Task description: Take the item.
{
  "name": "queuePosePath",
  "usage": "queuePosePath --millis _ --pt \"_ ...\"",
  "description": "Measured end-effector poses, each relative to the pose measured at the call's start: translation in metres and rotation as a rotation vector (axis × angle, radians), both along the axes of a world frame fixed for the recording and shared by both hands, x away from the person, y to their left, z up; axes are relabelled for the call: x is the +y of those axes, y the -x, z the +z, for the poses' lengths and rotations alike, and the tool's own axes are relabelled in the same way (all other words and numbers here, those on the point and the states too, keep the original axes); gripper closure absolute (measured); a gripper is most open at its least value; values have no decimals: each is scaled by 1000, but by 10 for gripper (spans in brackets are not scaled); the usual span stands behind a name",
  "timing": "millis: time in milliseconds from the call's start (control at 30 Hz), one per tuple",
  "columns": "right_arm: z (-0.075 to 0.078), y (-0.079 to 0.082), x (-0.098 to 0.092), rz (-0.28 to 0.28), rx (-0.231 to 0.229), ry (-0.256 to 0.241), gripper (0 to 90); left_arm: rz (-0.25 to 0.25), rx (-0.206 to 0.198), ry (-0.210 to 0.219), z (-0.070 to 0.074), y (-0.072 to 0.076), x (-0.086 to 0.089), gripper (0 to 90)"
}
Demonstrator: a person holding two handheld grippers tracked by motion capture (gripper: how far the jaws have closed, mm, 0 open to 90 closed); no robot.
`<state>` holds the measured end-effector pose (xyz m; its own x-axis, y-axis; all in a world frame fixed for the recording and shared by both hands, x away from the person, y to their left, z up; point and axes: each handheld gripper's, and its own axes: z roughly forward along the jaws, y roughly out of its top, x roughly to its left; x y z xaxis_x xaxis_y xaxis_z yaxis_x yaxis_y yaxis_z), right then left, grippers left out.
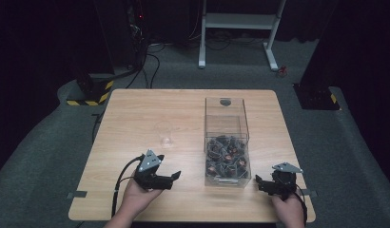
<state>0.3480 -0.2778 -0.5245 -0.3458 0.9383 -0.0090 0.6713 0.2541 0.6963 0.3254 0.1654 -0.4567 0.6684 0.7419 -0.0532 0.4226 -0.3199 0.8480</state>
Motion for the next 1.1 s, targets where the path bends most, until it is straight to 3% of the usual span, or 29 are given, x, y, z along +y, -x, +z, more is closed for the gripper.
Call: queuePosePath --millis 600,633,667,733,1100 --pt "0 0 0 4 1 -1 78 -48 0 18 12 -5 -20 134" --pt "0 0 0 7 0 2 78 -53 5 25 12 -5 -21 136" --pt "0 0 0 7 0 1 78 -29 20 90 11 -3 -27 138" --pt "0 0 0 6 2 0 78 -27 23 111 11 -4 -30 143" --pt "0 1 0 9 4 -2 78 -92 3 24 17 -9 -35 147"
